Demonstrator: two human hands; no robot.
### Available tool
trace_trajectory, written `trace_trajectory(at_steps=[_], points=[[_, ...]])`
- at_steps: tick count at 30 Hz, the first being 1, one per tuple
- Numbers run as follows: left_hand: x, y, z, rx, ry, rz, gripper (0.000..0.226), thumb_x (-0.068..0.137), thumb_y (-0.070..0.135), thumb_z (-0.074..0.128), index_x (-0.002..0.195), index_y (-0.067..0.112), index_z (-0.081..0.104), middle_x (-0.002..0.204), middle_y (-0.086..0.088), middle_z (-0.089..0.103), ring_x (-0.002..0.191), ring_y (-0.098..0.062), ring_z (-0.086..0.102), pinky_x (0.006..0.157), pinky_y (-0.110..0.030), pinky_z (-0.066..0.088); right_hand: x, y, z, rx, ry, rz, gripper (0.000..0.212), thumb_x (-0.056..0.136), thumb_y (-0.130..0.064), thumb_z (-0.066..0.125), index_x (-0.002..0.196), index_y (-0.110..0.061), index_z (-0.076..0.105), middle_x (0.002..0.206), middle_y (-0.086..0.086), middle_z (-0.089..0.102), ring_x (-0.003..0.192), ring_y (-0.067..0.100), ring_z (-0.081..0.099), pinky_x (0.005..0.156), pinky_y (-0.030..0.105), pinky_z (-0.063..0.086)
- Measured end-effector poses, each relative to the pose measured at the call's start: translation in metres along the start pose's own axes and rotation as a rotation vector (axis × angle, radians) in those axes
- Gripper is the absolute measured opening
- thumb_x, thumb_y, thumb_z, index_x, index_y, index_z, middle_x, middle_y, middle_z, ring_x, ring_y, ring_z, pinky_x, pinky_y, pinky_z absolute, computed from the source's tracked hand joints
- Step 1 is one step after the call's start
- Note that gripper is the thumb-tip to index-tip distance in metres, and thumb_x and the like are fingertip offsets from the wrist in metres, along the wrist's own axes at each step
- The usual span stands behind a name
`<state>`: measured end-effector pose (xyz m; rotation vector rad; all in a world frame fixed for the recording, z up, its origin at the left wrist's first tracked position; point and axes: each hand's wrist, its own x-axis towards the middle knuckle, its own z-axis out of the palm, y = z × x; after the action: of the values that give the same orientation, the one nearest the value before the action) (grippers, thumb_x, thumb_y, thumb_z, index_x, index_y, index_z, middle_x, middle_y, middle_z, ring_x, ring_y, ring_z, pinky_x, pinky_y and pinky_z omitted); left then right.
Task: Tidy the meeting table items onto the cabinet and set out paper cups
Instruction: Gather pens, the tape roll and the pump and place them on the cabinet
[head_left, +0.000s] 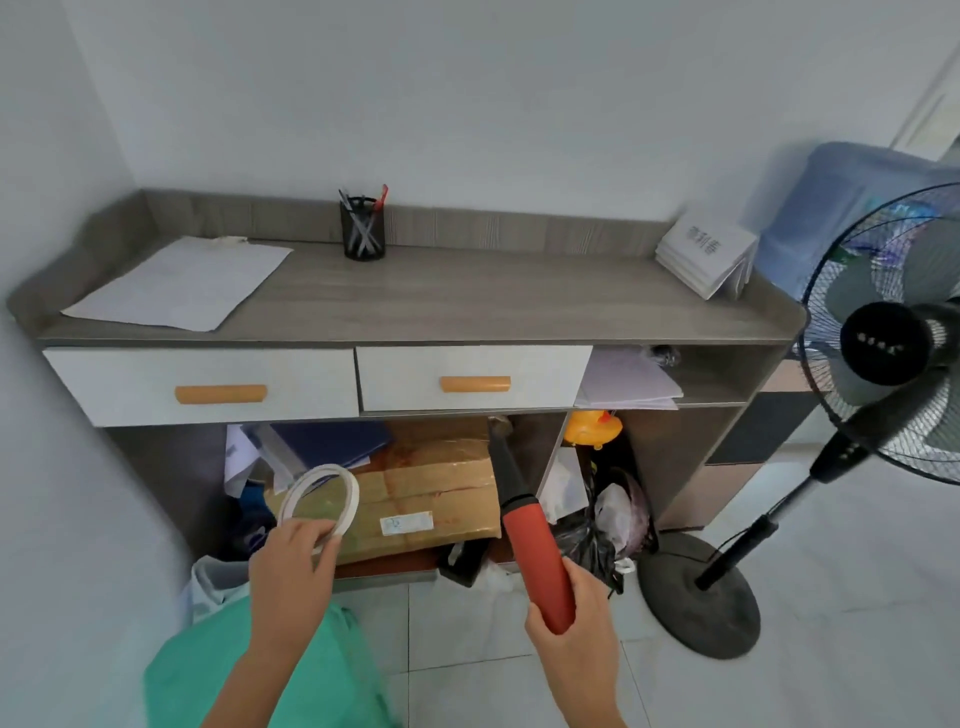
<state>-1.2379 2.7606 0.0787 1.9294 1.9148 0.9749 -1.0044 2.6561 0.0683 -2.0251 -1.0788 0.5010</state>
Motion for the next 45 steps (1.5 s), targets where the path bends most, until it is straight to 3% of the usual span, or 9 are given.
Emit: trace_trajectory(at_steps=[3,7,14,19,23,26,28,37,45], points=[[0.043,0.006,0.008,0.043,0.031,0.059,0.009,0.072,-0.003,0.070,0.080,-0.002,0.067,0.077,-0.020,0.065,0.068,-0.034,0.059,0.062,-0.042,0.045,0.036,-0.014,0.007,-0.011,-0.010,-0.015,0.059,0.076,-0.017,0.067,0.129,-0.018,0.043,0.113,-0.007,0.045,0.098,0.013,0.049,0.076,0.023,0.042],[0.101,0.024,0.018,0.066,0.076,0.105,0.009,0.077,0.001,0.067,0.085,-0.002,0.067,0.083,-0.019,0.066,0.080,-0.036,0.060,0.068,-0.045,0.047,0.095,-0.047,0.016,-0.024,-0.005,-0.134,0.056,0.078,-0.025,0.065,0.129,-0.020,0.042,0.122,-0.003,0.049,0.102,0.011,0.050,0.078,0.021,0.041],[0.235,0.062,0.057,0.119,0.174,0.238,0.007,0.075,-0.001,0.068,0.082,0.000,0.068,0.078,-0.018,0.064,0.072,-0.038,0.060,0.064,-0.044,0.045,0.235,-0.119,0.045,0.044,-0.016,-0.328,0.055,0.080,-0.026,0.063,0.129,-0.020,0.041,0.123,-0.001,0.049,0.105,0.015,0.050,0.084,0.027,0.047],[0.312,0.075,0.098,0.176,0.157,0.135,0.014,0.084,0.005,0.058,0.094,0.002,0.067,0.089,-0.017,0.061,0.087,-0.034,0.056,0.074,-0.035,0.027,0.326,-0.158,0.074,-0.029,-0.111,-0.347,0.054,0.082,-0.031,0.060,0.131,-0.020,0.039,0.124,0.000,0.049,0.105,0.017,0.051,0.082,0.027,0.047],[0.350,0.074,0.121,0.208,0.093,0.051,0.015,0.084,0.005,0.057,0.094,0.001,0.067,0.093,-0.017,0.060,0.092,-0.033,0.055,0.080,-0.039,0.034,0.370,-0.180,0.106,-0.102,-0.199,-0.367,0.056,0.083,-0.033,0.057,0.133,-0.019,0.036,0.127,0.001,0.047,0.110,0.018,0.048,0.087,0.029,0.044],[0.365,0.066,0.132,0.189,0.079,0.060,0.005,0.073,-0.004,0.067,0.078,-0.004,0.068,0.084,-0.023,0.061,0.081,-0.041,0.058,0.068,-0.045,0.046,0.390,-0.197,0.129,-0.140,-0.224,-0.395,0.054,0.084,-0.032,0.055,0.132,-0.017,0.037,0.130,0.002,0.045,0.114,0.020,0.044,0.088,0.029,0.041],[0.369,0.061,0.135,0.179,0.096,0.039,0.007,0.068,-0.007,0.070,0.075,-0.004,0.068,0.091,-0.027,0.061,0.085,-0.045,0.058,0.068,-0.047,0.049,0.396,-0.206,0.143,-0.133,-0.241,-0.404,0.052,0.084,-0.031,0.054,0.132,-0.016,0.038,0.130,0.003,0.044,0.116,0.021,0.042,0.090,0.030,0.040],[0.378,0.059,0.136,0.165,0.071,-0.126,0.031,0.078,0.008,0.062,0.109,0.008,0.063,0.131,-0.021,0.046,0.122,-0.037,0.037,0.099,-0.046,0.034,0.404,-0.216,0.169,-0.157,-0.312,-0.425,0.064,0.084,-0.044,0.053,0.138,-0.021,0.027,0.134,0.004,0.038,0.123,0.021,0.035,0.101,0.034,0.030],[0.377,0.062,0.133,0.139,0.041,-0.151,0.040,0.081,0.015,0.059,0.120,0.011,0.056,0.135,-0.016,0.043,0.126,-0.033,0.032,0.104,-0.043,0.029,0.399,-0.215,0.169,-0.021,-0.192,-0.439,0.060,0.080,-0.041,0.061,0.131,-0.018,0.039,0.126,0.005,0.046,0.113,0.020,0.045,0.094,0.032,0.037]])
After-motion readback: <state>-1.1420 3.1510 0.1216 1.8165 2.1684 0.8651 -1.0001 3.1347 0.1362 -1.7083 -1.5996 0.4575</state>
